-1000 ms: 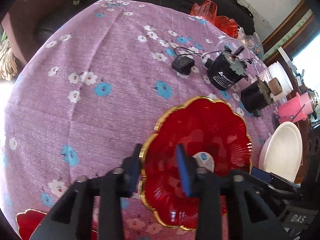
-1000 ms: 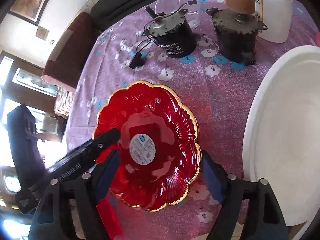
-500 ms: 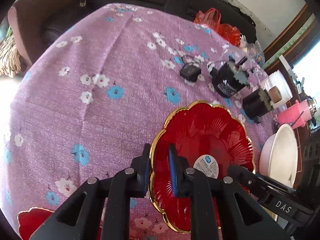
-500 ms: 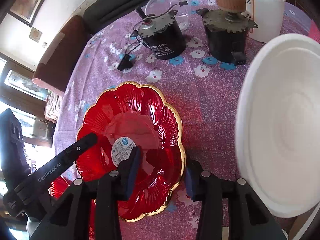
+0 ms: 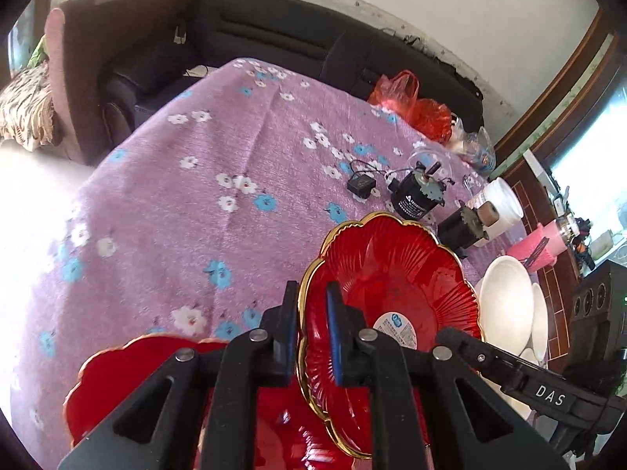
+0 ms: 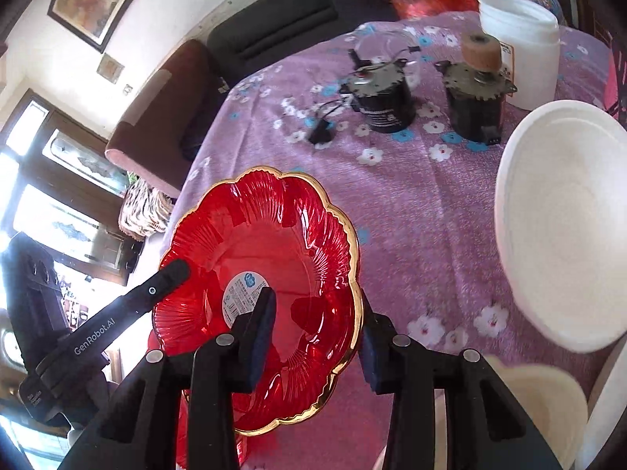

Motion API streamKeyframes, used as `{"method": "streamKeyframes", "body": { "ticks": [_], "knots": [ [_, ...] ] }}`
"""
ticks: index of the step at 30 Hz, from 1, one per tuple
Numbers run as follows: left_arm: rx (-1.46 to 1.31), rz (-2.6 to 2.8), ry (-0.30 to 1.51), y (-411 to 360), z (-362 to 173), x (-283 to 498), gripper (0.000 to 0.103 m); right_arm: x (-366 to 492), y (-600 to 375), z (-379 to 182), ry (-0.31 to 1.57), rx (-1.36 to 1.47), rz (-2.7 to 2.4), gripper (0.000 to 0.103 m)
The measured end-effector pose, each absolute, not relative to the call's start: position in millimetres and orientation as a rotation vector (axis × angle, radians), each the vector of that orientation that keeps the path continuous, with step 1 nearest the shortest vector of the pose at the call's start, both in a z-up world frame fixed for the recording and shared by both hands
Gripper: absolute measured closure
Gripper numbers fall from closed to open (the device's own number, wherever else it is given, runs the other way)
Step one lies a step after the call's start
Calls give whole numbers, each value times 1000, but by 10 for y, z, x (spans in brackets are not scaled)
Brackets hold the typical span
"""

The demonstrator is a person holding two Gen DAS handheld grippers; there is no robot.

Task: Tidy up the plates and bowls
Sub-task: 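Carry the red plate onto the larger red plate and open the right gripper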

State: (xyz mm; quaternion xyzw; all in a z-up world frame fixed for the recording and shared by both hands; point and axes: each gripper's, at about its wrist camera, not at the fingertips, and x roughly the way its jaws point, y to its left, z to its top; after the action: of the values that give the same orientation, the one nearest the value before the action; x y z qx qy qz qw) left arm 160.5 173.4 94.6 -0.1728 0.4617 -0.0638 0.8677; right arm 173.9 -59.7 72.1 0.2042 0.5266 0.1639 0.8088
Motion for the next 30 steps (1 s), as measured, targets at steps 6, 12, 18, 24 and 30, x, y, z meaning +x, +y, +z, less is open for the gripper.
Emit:
{"method": "streamKeyframes", "body": {
  "ticks": [6, 12, 18, 24, 30],
  "knots": [
    [-380, -80, 896, 2142, 1128, 1112, 91, 1404, -183, 891, 1113, 359, 416, 61],
    [-379, -19, 868, 2536, 1093, 682, 90, 1146, 330, 770, 1159, 299, 473, 60],
    [-386, 19, 886, 2780, 832, 442, 90, 1012, 665, 451, 1231, 283, 483, 60],
    [-402, 29, 922, 2848, 568, 400, 84, 925, 816, 376, 1210, 214, 454, 60],
    [-463, -26, 909, 2881, 521, 333, 55, 893, 890, 366, 1171, 168, 449, 58]
  ]
}}
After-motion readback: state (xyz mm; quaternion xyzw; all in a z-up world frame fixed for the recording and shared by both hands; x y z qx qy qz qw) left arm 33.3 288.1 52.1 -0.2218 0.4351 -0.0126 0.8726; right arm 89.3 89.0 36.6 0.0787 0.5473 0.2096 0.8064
